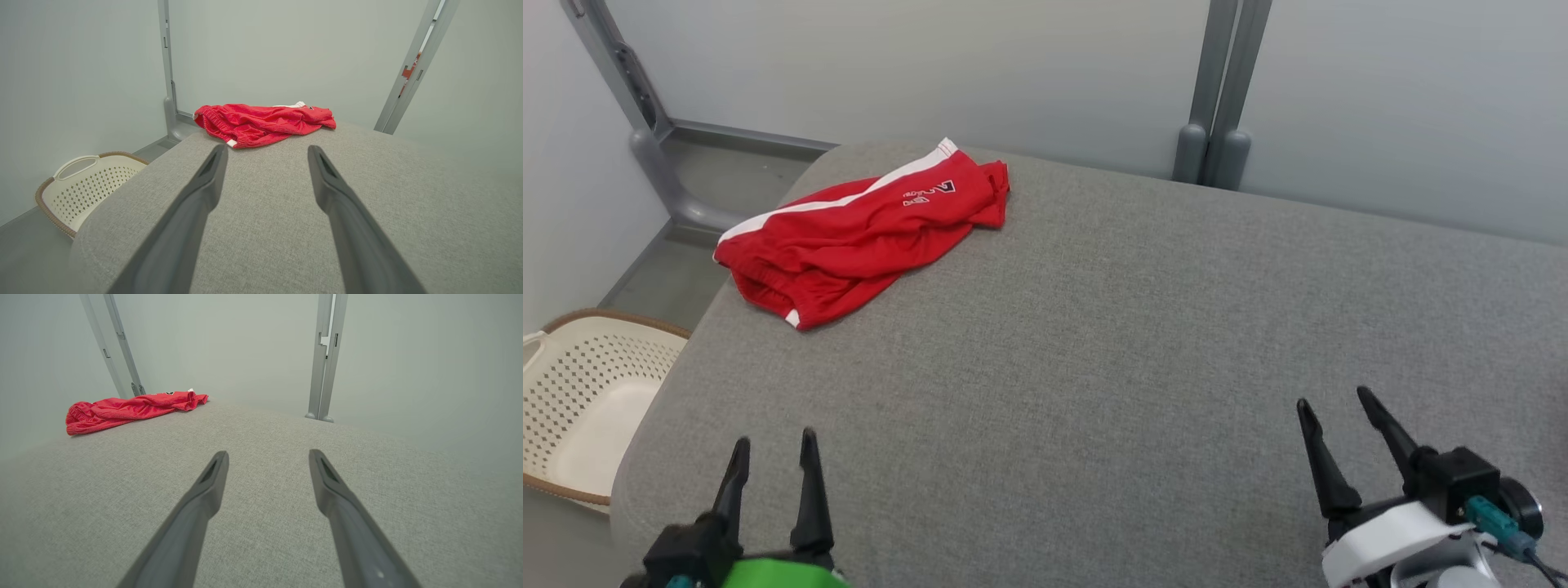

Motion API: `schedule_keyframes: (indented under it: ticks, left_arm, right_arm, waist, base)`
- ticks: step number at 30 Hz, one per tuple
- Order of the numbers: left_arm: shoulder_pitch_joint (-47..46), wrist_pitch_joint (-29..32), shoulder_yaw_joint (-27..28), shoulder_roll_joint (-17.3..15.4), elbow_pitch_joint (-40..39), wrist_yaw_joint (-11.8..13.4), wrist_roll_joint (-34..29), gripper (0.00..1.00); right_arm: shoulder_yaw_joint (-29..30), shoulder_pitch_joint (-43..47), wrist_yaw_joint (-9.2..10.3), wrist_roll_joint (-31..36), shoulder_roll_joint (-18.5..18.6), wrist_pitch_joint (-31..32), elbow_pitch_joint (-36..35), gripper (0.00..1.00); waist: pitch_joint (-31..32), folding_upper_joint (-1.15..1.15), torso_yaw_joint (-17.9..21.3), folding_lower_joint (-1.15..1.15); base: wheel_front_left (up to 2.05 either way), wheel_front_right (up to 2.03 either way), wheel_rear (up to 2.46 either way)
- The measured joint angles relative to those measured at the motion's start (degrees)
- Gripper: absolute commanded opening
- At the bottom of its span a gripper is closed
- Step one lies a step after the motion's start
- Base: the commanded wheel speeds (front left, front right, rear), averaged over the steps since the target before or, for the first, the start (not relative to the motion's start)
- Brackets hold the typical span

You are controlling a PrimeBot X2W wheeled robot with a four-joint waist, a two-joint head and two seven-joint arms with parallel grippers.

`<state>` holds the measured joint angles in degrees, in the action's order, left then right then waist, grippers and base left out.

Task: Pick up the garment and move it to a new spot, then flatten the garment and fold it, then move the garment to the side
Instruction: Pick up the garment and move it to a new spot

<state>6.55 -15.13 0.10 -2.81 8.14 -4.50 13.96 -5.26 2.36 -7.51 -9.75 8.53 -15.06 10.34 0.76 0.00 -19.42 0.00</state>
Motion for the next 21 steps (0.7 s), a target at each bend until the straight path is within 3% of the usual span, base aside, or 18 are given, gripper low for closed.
schedule_keyframes:
  ticks: [5, 10, 18, 21]
  left_arm:
    - [-12.9, 0.1, -2.6, 0.0, 6.8, -1.7, 1.3, 1.0]
    - [-29.1, 5.0, -3.5, -1.4, 17.0, -2.4, 4.2, 1.0]
    - [-49.1, 12.7, -2.7, -5.7, 34.4, -2.5, 6.7, 1.0]
    - [-54.9, 14.1, -0.9, -7.5, 40.0, -1.4, 7.9, 1.0]
  right_arm:
    - [-1.1, -6.3, 0.0, -0.4, 4.9, 0.0, -2.7, 1.0]
    - [-0.3, -10.1, 0.0, -1.4, 9.4, 0.0, -5.2, 1.0]
    - [-0.7, -13.6, 0.0, -2.8, 13.1, 0.0, -7.3, 1.0]
    - [-1.1, -14.3, 0.0, -3.0, 13.7, 0.0, -8.0, 1.0]
  waist:
    - [-4.3, 0.0, 0.2, 0.0]
    - [-11.3, 0.0, 0.5, 0.0]
    - [-24.1, 0.0, 2.7, 0.01]
    - [-28.3, 0.0, 3.8, 0.01]
  base:
    - [0.0, 0.0, 0.0]
    - [0.0, 0.0, 0.0]
    - [0.0, 0.0, 0.0]
    - [0.0, 0.0, 0.0]
